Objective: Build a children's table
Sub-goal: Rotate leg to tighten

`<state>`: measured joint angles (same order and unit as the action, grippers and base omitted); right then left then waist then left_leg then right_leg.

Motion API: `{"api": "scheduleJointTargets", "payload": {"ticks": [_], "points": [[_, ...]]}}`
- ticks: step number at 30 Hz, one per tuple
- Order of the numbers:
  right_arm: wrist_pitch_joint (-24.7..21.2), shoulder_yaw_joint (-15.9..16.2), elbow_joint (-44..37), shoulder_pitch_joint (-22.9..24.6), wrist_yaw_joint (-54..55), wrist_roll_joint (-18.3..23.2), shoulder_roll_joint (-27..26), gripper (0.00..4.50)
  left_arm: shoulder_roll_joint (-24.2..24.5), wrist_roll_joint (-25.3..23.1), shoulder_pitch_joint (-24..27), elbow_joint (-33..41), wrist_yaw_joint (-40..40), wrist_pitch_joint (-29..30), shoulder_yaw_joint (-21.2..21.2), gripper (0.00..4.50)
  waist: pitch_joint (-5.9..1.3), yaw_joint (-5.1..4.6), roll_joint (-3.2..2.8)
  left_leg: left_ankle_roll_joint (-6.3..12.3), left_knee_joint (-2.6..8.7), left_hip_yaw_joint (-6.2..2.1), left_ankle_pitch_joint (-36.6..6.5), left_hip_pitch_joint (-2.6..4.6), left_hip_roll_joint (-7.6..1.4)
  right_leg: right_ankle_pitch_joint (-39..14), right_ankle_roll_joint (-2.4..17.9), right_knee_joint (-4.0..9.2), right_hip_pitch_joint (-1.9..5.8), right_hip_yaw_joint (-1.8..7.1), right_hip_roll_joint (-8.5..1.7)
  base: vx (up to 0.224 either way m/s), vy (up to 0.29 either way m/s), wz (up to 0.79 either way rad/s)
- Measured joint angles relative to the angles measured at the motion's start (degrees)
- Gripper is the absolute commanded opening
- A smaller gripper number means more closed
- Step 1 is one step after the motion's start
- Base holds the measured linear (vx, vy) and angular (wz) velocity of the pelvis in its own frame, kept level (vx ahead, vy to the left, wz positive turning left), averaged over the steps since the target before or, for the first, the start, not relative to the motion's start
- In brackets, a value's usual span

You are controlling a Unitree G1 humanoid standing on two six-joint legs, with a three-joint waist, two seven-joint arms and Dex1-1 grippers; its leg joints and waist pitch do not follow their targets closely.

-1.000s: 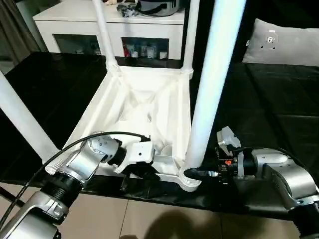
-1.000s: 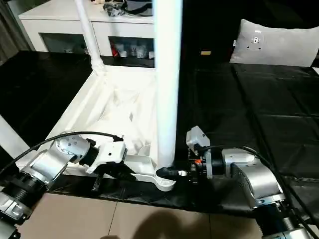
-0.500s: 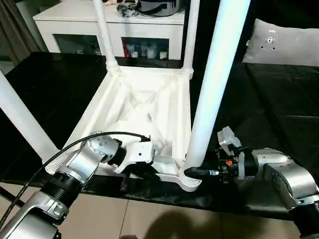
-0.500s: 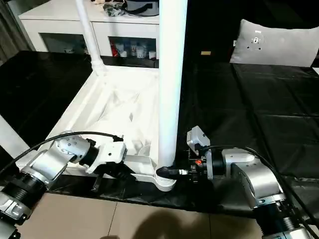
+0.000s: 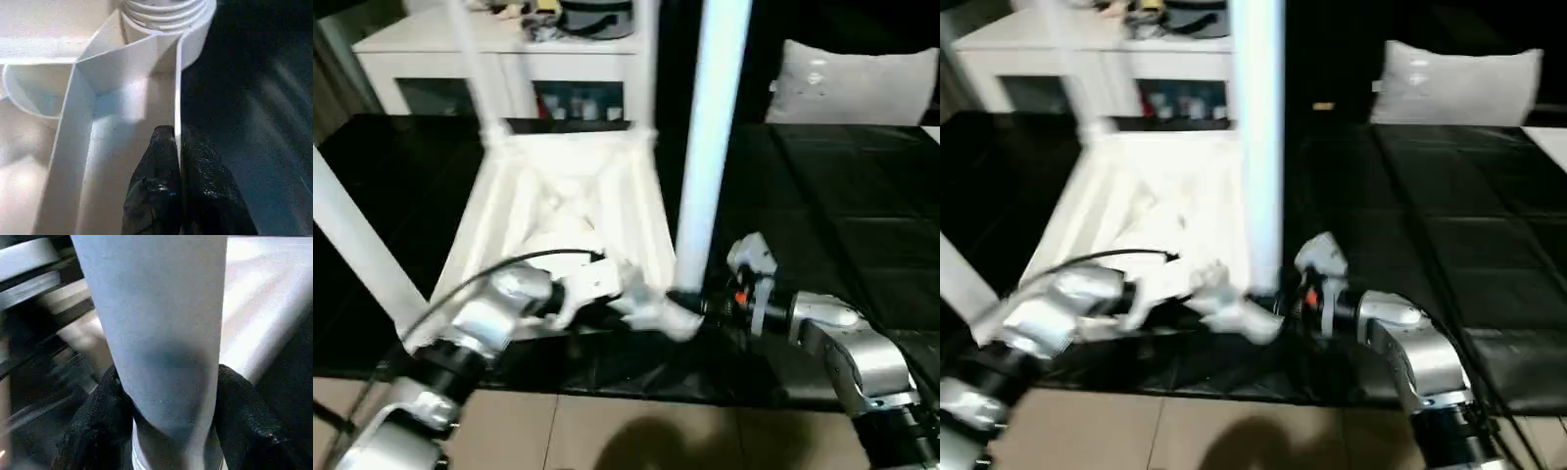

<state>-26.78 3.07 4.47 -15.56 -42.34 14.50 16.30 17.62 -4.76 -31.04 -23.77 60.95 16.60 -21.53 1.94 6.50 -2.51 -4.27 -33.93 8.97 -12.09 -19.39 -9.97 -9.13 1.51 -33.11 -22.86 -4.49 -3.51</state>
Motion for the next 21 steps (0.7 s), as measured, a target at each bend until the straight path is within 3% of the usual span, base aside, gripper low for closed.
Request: {"api": "scheduleJointTargets", "payload": {"ticks": [5,7,10,16,21], "points": [[-1.46,-3.02,0.39,-1.43,12.49,-2.47,-4.96,2.02,-6.21,-0.29,-0.05,-0.39,-8.85,4.16,1.7,0.0,0.0,-0.73,-0.01,0.03,0.1,-0.01,-0.03,-0.12,0.01,0.0,0.0,0.0,-0.1,-0.02,0.0,0.0,0.0,0.0],[-1.15,-3.52,0.68,-1.98,15.69,-3.19,-5.82,2.71,-8.06,-0.56,-0.22,-0.39,-11.35,5.07,2.03,0.0,0.0,-0.76,-0.01,0.05,0.2,-0.01,-0.05,-0.25,0.01,0.01,0.0,0.01,-0.21,-0.04,0.0,0.0,0.0,0.0],[-0.66,-4.03,0.68,-1.8,18.58,-3.98,-7.31,2.77,-9.43,-0.94,-0.65,-0.37,-12.58,5.71,1.75,0.0,-0.09,-0.48,-0.2,0.06,0.37,-0.06,-0.06,-0.5,0.0,-0.06,-0.06,0.02,-0.4,-0.14,0.0,0.0,0.0,0.0],[-0.31,-4.33,-0.36,-0.56,17.34,-3.3,-6.65,3.42,-9.68,-0.94,-0.73,-0.05,-12.32,5.54,1.17,0.0,-0.09,-0.02,-0.38,0.41,0.36,-0.1,0.08,-0.67,-0.02,-0.09,0.02,0.03,-0.49,-0.25,-0.02,0.0,0.0,0.0],[0.4,-3.08,-1.37,0.53,8.99,-1.61,-0.83,3.87,-7.63,-0.4,-0.32,0.45,-9.31,3.43,0.36,0.0,-0.06,0.08,-0.4,0.41,0.36,-0.14,0.08,-0.69,-0.02,-0.13,-0.05,0.04,-0.49,-0.31,-0.02,0.0,0.0,0.0]]}}
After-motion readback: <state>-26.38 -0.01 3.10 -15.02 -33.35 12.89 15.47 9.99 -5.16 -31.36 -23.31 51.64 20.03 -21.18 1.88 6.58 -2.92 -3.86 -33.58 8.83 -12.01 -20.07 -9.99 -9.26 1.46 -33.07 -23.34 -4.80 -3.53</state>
